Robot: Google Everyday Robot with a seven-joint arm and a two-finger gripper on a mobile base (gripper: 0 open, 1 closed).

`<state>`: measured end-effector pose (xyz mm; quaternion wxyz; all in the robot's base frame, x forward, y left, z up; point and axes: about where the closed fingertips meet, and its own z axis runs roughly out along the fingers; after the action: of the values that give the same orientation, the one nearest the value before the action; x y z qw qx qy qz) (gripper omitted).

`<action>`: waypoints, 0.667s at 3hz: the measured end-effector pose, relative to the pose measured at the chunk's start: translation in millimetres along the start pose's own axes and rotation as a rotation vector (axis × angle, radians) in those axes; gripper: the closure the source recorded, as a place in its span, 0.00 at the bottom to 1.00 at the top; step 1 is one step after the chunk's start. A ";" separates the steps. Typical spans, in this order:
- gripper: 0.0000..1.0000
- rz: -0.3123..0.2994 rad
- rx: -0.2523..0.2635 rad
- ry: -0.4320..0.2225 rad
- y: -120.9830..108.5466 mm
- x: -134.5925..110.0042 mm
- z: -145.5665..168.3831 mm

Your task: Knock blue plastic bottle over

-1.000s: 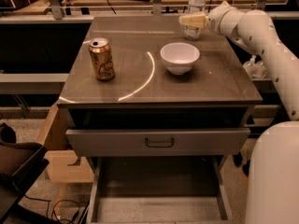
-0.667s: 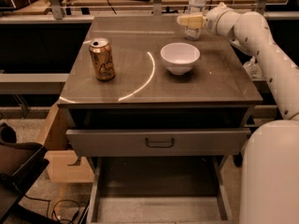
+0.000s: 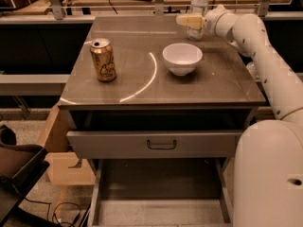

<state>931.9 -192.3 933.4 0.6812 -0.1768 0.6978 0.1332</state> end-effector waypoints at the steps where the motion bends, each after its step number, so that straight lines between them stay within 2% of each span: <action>1: 0.00 0.019 -0.007 -0.017 2.6 2.4 8.1; 2: 0.17 0.035 -0.003 -0.023 3.9 6.3 15.1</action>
Offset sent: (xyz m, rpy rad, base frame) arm 0.0187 0.0067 -0.0095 0.0627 -0.0068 -0.0126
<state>943.8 -182.7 926.4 0.6863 -0.1639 0.6929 0.1482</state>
